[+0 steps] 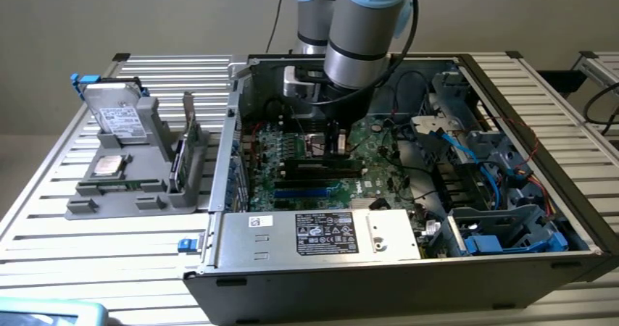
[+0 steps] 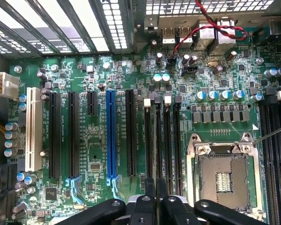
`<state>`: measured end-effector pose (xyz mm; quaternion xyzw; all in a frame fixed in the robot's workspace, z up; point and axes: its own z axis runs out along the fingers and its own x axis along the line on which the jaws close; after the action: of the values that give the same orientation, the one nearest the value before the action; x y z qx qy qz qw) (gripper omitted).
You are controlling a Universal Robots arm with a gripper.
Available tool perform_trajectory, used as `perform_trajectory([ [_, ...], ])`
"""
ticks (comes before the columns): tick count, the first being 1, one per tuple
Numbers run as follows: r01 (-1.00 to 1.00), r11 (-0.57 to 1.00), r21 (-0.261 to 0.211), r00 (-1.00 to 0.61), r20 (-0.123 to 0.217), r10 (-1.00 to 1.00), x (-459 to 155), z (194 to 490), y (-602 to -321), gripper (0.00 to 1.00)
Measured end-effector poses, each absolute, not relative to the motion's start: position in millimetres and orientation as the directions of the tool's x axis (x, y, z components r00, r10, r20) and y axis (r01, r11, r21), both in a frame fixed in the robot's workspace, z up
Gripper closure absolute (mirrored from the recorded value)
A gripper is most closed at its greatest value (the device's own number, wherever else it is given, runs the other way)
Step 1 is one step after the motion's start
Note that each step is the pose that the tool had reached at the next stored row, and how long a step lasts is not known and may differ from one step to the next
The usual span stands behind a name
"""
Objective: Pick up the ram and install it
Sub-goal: 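Insert the ram into the slot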
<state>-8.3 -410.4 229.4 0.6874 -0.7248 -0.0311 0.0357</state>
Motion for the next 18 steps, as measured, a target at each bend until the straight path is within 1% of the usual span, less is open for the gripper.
perform_trajectory([
  [18, -0.994, 0.052, 0.094, -0.051, 0.009, -0.999, -8.3, 227.8, -412.3, 0.87],
])
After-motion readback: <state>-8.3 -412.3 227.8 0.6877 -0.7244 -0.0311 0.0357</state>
